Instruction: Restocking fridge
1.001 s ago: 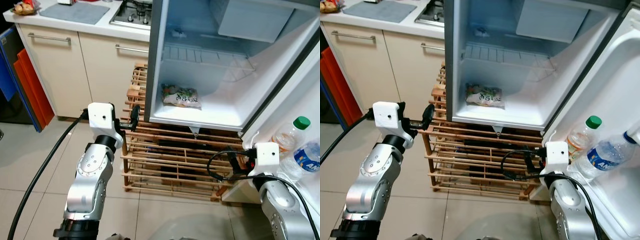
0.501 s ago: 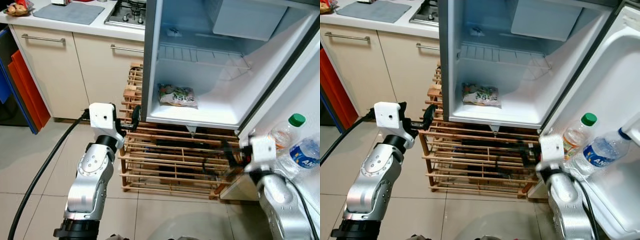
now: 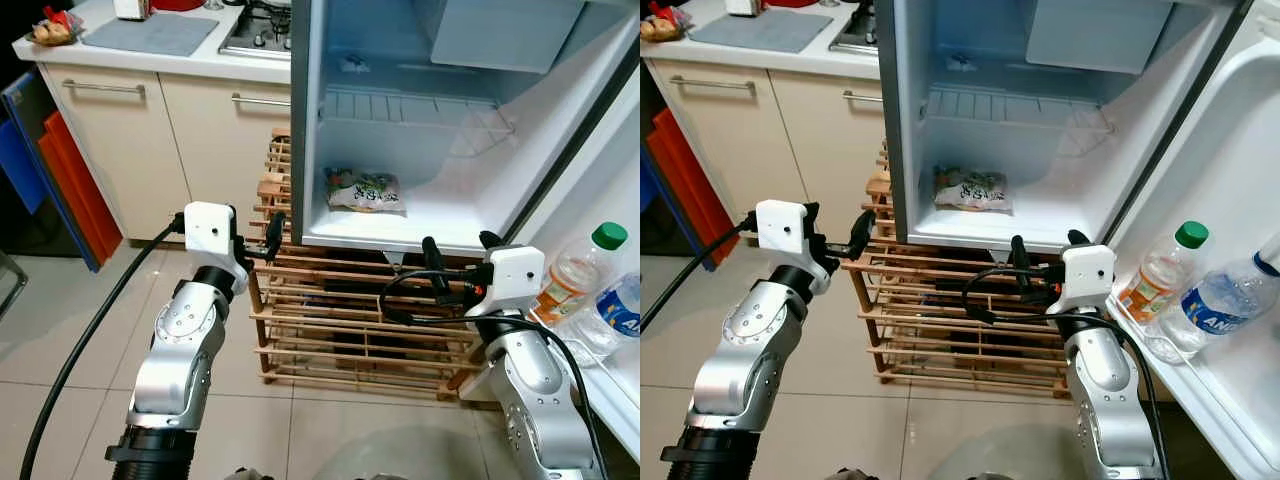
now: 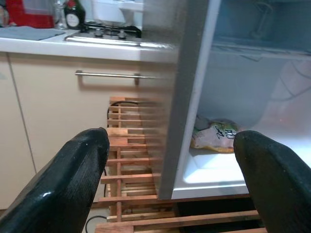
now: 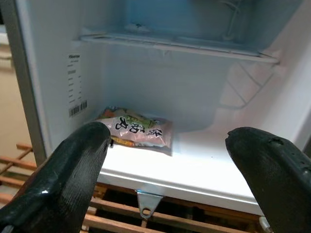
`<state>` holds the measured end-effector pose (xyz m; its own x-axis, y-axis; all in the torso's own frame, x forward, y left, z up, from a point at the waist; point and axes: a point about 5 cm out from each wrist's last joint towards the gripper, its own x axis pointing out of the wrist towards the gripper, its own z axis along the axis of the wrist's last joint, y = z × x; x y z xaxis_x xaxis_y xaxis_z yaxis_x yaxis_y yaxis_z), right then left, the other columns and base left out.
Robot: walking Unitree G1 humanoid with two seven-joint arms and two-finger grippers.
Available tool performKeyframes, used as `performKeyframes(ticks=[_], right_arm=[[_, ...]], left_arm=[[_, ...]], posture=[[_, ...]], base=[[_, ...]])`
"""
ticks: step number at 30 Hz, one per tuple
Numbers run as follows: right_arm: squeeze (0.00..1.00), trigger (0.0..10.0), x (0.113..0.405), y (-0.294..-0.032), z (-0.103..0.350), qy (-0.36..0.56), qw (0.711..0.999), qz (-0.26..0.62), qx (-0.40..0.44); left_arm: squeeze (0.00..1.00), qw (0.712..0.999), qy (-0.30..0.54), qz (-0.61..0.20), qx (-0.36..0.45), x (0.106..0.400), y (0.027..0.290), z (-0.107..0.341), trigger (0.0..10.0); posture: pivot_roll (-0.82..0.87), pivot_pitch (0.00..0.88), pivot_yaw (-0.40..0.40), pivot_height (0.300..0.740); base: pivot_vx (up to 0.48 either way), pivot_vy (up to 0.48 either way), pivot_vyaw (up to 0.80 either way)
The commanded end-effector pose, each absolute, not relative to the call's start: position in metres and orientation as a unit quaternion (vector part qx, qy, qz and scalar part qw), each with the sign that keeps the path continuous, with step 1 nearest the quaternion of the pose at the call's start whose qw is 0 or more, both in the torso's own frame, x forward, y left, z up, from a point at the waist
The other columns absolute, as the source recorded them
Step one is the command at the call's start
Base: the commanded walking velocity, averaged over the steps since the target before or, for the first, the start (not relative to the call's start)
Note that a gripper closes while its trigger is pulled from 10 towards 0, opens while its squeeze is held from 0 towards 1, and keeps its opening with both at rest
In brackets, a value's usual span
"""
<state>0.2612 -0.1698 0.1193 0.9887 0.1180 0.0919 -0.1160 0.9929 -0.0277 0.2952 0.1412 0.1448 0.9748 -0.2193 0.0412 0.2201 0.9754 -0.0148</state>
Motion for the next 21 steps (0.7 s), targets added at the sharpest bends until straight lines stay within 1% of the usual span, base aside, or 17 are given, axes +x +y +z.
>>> performKeyframes(ticks=[1, 6, 7, 11, 12, 13, 14, 17, 18, 19, 21], right_arm=[[0.00, 10.0, 0.266, -0.171, 0.120, -0.049, 0.997, 0.051, -0.001], [0.00, 10.0, 0.276, -0.168, 0.122, -0.052, 0.997, 0.064, -0.003], [0.00, 10.0, 0.278, -0.167, 0.122, -0.052, 0.996, 0.068, -0.004], [0.00, 10.0, 0.283, -0.167, 0.120, -0.045, 0.996, 0.072, 0.001], [0.00, 10.0, 0.288, -0.173, 0.115, -0.027, 0.998, 0.052, 0.039], [0.00, 10.0, 0.289, -0.176, 0.112, -0.019, 0.997, 0.039, 0.059], [0.00, 10.0, 0.289, -0.178, 0.110, -0.014, 0.997, 0.031, 0.071], [0.00, 10.0, 0.290, -0.194, 0.097, 0.015, 0.994, -0.013, 0.108], [0.00, 10.0, 0.289, -0.200, 0.092, 0.022, 0.994, -0.028, 0.103], [0.00, 10.0, 0.289, -0.200, 0.092, 0.022, 0.994, -0.028, 0.103], [0.00, 10.0, 0.289, -0.200, 0.088, 0.024, 0.996, -0.025, 0.081]], left_arm=[[0.00, 0.994, -0.017, -0.112, -0.009, 0.299, 0.142, 0.146, 10.0], [0.00, 0.993, -0.033, -0.108, -0.019, 0.303, 0.141, 0.151, 10.0], [0.00, 0.993, -0.036, -0.108, -0.019, 0.304, 0.140, 0.152, 10.0], [0.00, 0.994, -0.042, -0.100, -0.028, 0.307, 0.140, 0.154, 10.0], [0.00, 0.994, -0.039, -0.094, -0.031, 0.307, 0.141, 0.153, 10.0], [0.00, 0.995, -0.036, -0.091, -0.032, 0.308, 0.142, 0.151, 10.0], [0.00, 0.995, -0.033, -0.090, -0.032, 0.308, 0.142, 0.151, 10.0], [0.00, 0.996, -0.021, -0.080, -0.028, 0.306, 0.149, 0.147, 10.0], [0.00, 0.997, -0.016, -0.075, -0.023, 0.305, 0.155, 0.146, 10.0], [0.00, 0.997, -0.016, -0.075, -0.023, 0.305, 0.155, 0.146, 10.0], [0.00, 0.997, -0.011, -0.069, -0.014, 0.304, 0.163, 0.145, 10.0]], posture=[[-0.05, 0.000, -0.005, 0.740], [-0.04, 0.000, -0.028, 0.740], [-0.03, 0.000, -0.046, 0.740], [-0.02, 0.000, -0.057, 0.740], [-0.03, 0.000, -0.056, 0.740], [-0.03, 0.000, -0.056, 0.740], [-0.03, 0.000, -0.056, 0.740], [-0.03, 0.000, -0.035, 0.740], [-0.02, 0.000, -0.019, 0.740], [-0.02, 0.000, -0.019, 0.740], [-0.02, 0.000, 0.001, 0.740]], base=[[0.000, 0.000, 0.00], [0.000, 0.000, 0.00], [0.000, 0.000, 0.00], [0.000, 0.454, 0.00], [0.000, 0.461, 0.00], [0.000, 0.461, 0.00], [0.000, 0.461, 0.00], [0.000, 0.461, 0.00], [0.000, 0.461, 0.00], [0.000, 0.461, 0.00], [0.000, 0.459, 0.00]])
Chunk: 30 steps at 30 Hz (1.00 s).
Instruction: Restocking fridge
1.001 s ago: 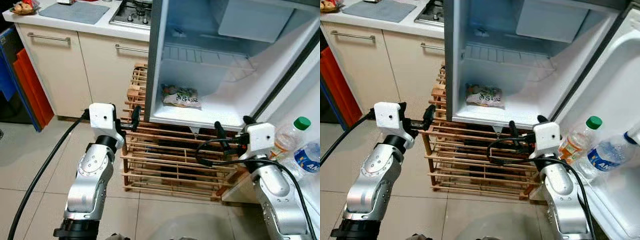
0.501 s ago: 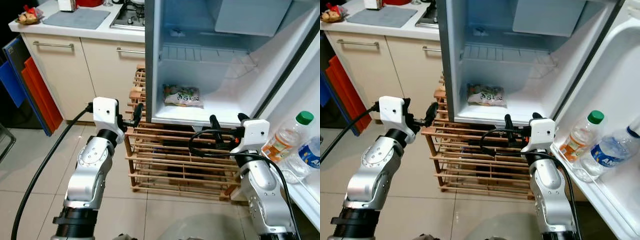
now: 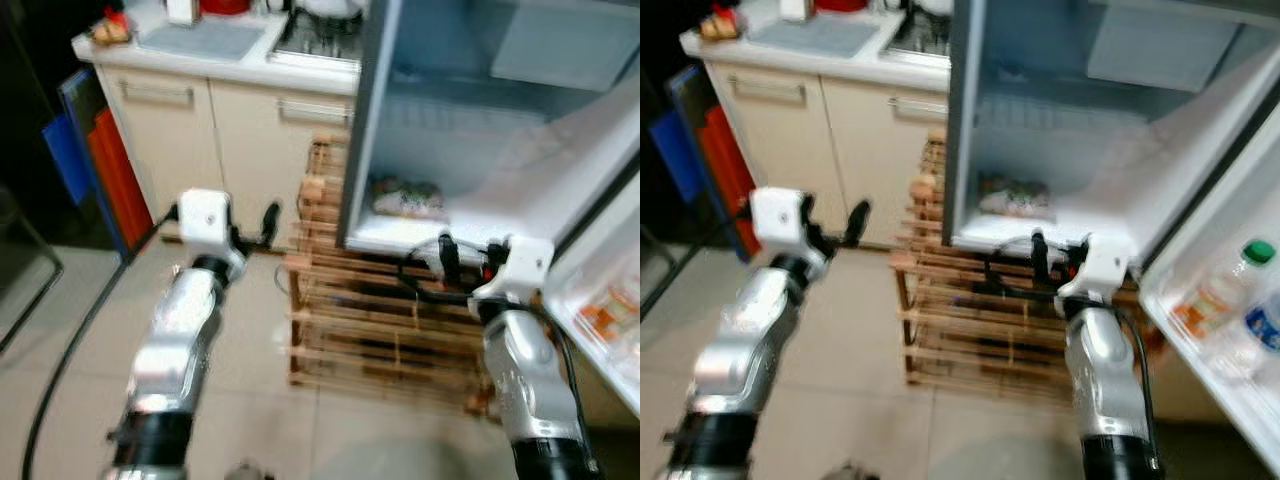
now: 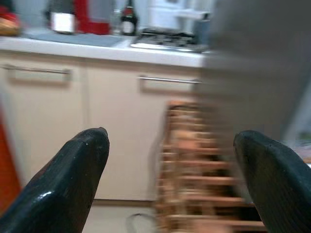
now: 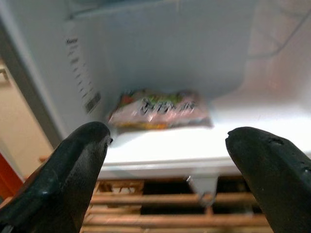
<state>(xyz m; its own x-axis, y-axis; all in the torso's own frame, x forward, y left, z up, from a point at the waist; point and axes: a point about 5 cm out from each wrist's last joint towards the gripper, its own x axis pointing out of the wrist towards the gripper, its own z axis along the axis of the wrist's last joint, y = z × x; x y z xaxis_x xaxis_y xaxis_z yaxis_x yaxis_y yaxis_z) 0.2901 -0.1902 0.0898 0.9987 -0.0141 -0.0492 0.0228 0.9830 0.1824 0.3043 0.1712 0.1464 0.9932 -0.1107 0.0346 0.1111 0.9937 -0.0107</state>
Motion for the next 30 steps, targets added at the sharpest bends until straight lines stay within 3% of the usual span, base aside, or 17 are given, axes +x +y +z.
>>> performKeyframes(ticks=[1, 6, 14, 22, 26, 30], right_arm=[[0.00, 10.0, 0.289, -0.199, 0.087, 0.024, 0.996, -0.025, 0.078], [0.00, 10.0, 0.290, -0.196, 0.085, 0.025, 0.997, -0.018, 0.070], [0.00, 10.0, 0.278, -0.194, 0.071, 0.055, 0.997, 0.011, 0.049], [0.00, 10.0, 0.273, -0.221, 0.072, 0.058, 0.998, -0.008, 0.021], [0.00, 10.0, 0.278, -0.240, 0.078, 0.049, 0.998, -0.036, 0.022], [0.00, 10.0, 0.283, -0.235, 0.080, 0.046, 0.998, -0.026, 0.024]], left_arm=[[0.00, 0.998, -0.010, -0.067, -0.012, 0.304, 0.166, 0.145, 10.0], [0.00, 0.998, -0.007, -0.061, -0.010, 0.303, 0.171, 0.145, 10.0], [0.00, 0.998, -0.002, -0.056, -0.016, 0.299, 0.159, 0.137, 10.0], [0.00, 0.993, -0.003, -0.107, -0.052, 0.293, 0.130, 0.129, 10.0], [0.00, 0.995, -0.003, -0.090, -0.045, 0.299, 0.130, 0.131, 10.0], [0.00, 0.998, 0.003, -0.053, -0.040, 0.303, 0.143, 0.128, 10.0]], posture=[[-0.02, 0.000, 0.001, 0.740], [-0.01, 0.000, 0.017, 0.740], [-0.03, 0.000, -0.018, 0.740], [-0.09, 0.000, -0.030, 0.740], [-0.09, 0.000, -0.031, 0.740], [-0.08, 0.000, -0.031, 0.740]], base=[[0.000, 0.461, 0.00], [0.000, 0.461, 0.00], [0.000, 0.459, 0.00], [0.054, 0.000, 0.00], [0.434, 0.000, 0.00], [0.432, 0.000, 0.00]])
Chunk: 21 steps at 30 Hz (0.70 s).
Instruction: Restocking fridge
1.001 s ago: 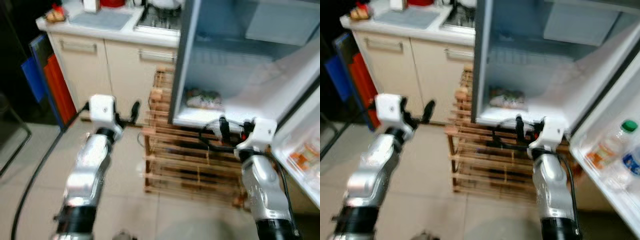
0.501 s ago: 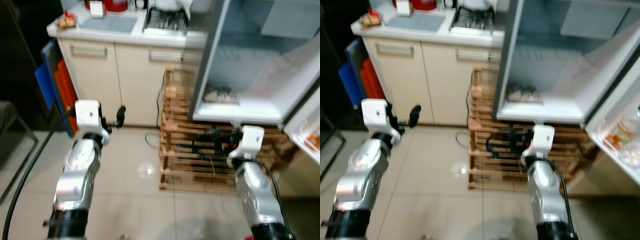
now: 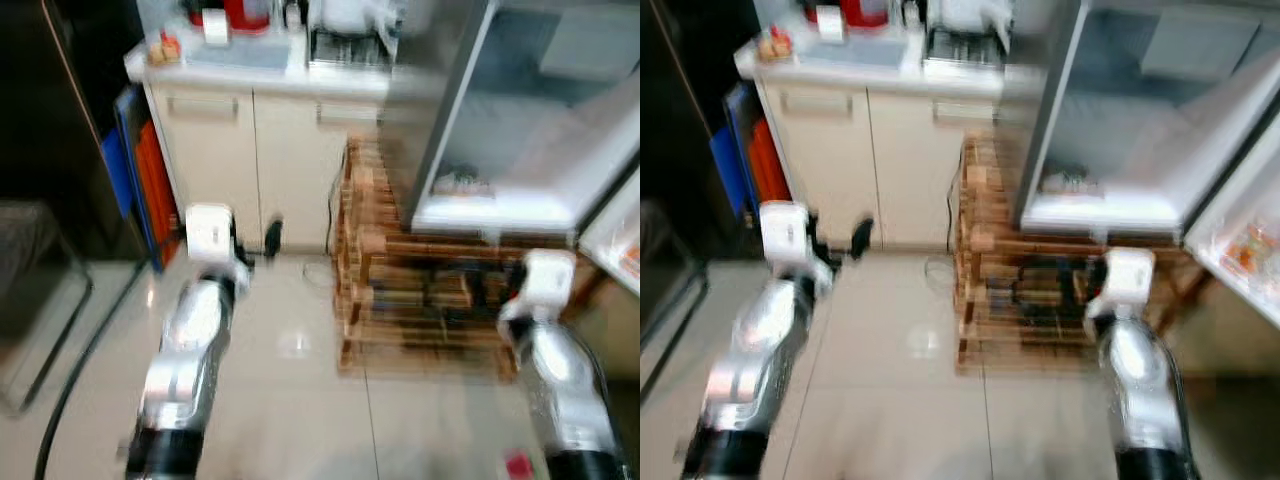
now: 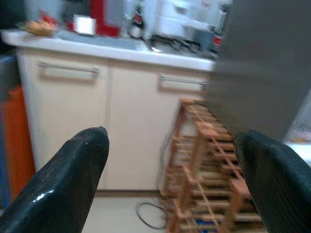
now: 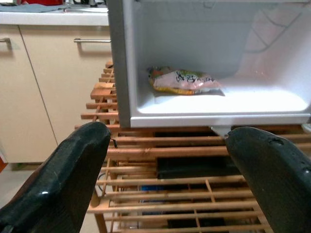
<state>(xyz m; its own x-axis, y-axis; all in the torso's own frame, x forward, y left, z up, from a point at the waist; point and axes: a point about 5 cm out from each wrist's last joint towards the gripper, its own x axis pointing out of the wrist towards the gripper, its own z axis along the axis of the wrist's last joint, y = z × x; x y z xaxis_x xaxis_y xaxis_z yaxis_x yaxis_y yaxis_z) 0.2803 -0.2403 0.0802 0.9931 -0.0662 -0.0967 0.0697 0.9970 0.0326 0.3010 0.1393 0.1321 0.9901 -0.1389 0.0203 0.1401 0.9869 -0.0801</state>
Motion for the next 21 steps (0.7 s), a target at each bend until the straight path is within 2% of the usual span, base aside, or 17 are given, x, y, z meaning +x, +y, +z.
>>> performKeyframes(ticks=[1, 3, 10, 21], right_arm=[[0.00, 10.0, 0.284, -0.231, 0.080, 0.046, 0.998, -0.020, 0.024], [0.00, 10.0, 0.284, -0.223, 0.080, 0.044, 0.999, -0.006, 0.024], [0.00, 10.0, 0.283, -0.203, 0.071, 0.048, 0.998, 0.029, 0.038], [0.00, 10.0, 0.293, -0.179, 0.072, 0.042, 0.996, 0.068, 0.033]], left_arm=[[0.00, 0.998, 0.008, -0.044, -0.047, 0.303, 0.146, 0.126, 10.0], [0.00, 0.998, 0.013, -0.031, -0.051, 0.303, 0.149, 0.125, 10.0], [0.00, 0.998, 0.008, -0.030, -0.046, 0.304, 0.151, 0.127, 10.0], [0.00, 0.998, -0.019, -0.055, -0.036, 0.310, 0.147, 0.137, 10.0]], posture=[[-0.07, 0.000, -0.033, 0.740], [-0.07, 0.000, -0.032, 0.740], [-0.04, 0.000, -0.038, 0.740], [-0.02, 0.000, -0.044, 0.740]], base=[[0.431, 0.000, 0.00], [0.420, 0.000, 0.00], [0.377, 0.295, 0.00], [0.000, 0.427, -0.04]])
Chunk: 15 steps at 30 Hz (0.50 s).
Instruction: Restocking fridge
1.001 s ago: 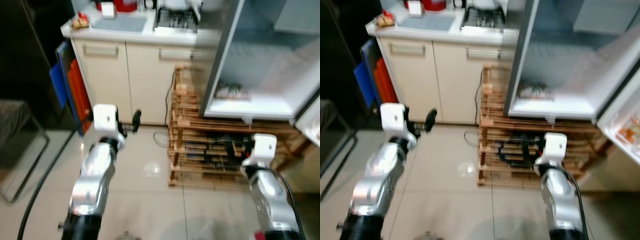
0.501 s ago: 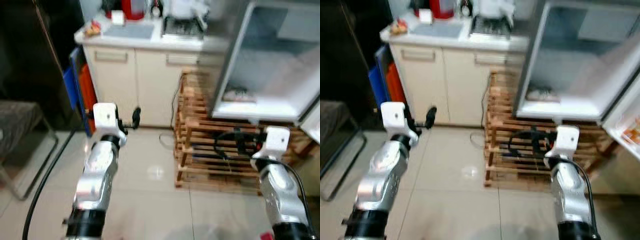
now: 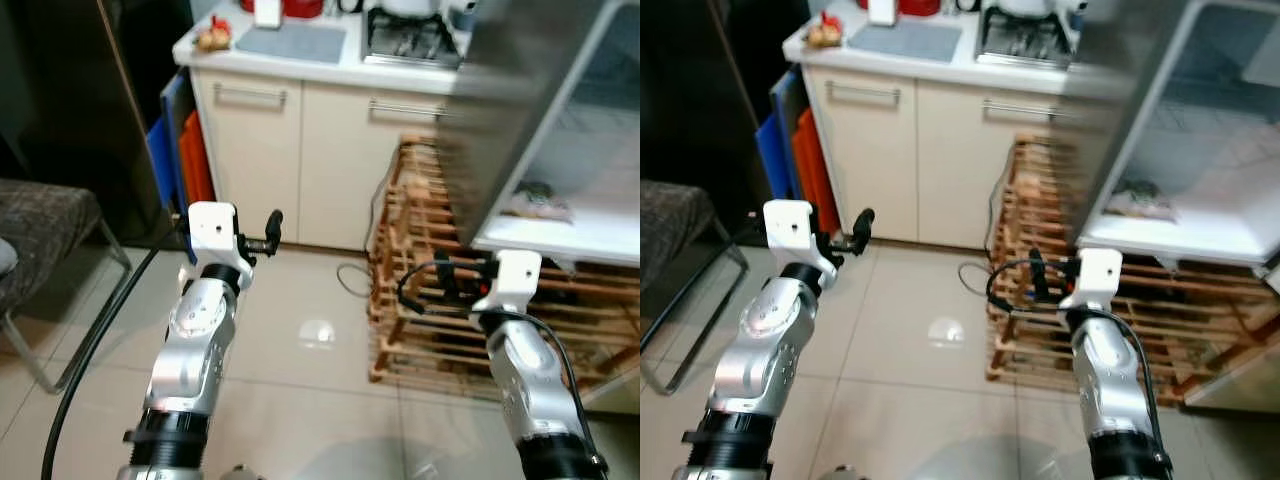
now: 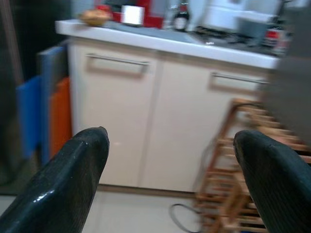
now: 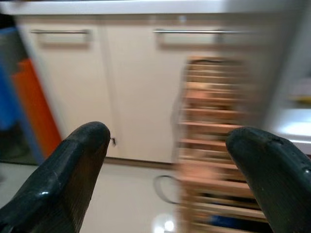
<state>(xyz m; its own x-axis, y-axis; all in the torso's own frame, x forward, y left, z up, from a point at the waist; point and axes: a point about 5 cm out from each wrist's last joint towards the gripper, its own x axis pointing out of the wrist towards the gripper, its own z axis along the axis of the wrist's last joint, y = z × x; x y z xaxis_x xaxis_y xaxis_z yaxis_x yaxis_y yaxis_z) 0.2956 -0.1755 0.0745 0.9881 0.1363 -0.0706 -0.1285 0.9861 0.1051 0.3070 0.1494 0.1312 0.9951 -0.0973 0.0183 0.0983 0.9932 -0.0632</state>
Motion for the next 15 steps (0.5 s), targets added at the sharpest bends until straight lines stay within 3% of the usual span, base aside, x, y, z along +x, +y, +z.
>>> performKeyframes(ticks=[1, 5, 15], right_arm=[[0.00, 10.0, 0.294, -0.177, 0.072, 0.043, 0.996, 0.075, 0.030], [0.00, 10.0, 0.300, -0.170, 0.073, 0.038, 0.995, 0.086, 0.030], [0.00, 10.0, 0.313, -0.148, 0.089, 0.004, 0.991, 0.132, 0.029]], left_arm=[[0.00, 0.997, -0.024, -0.059, -0.039, 0.311, 0.146, 0.139, 10.0], [0.00, 0.996, -0.040, -0.074, -0.021, 0.316, 0.139, 0.144, 10.0], [0.00, 0.997, -0.031, -0.066, -0.005, 0.313, 0.139, 0.135, 10.0]], posture=[[-0.02, 0.000, -0.048, 0.740], [0.00, 0.000, -0.067, 0.740], [0.01, 0.000, -0.081, 0.740]], base=[[0.000, 0.454, -0.80], [0.000, 0.471, -0.73], [0.000, 0.448, 0.00]])
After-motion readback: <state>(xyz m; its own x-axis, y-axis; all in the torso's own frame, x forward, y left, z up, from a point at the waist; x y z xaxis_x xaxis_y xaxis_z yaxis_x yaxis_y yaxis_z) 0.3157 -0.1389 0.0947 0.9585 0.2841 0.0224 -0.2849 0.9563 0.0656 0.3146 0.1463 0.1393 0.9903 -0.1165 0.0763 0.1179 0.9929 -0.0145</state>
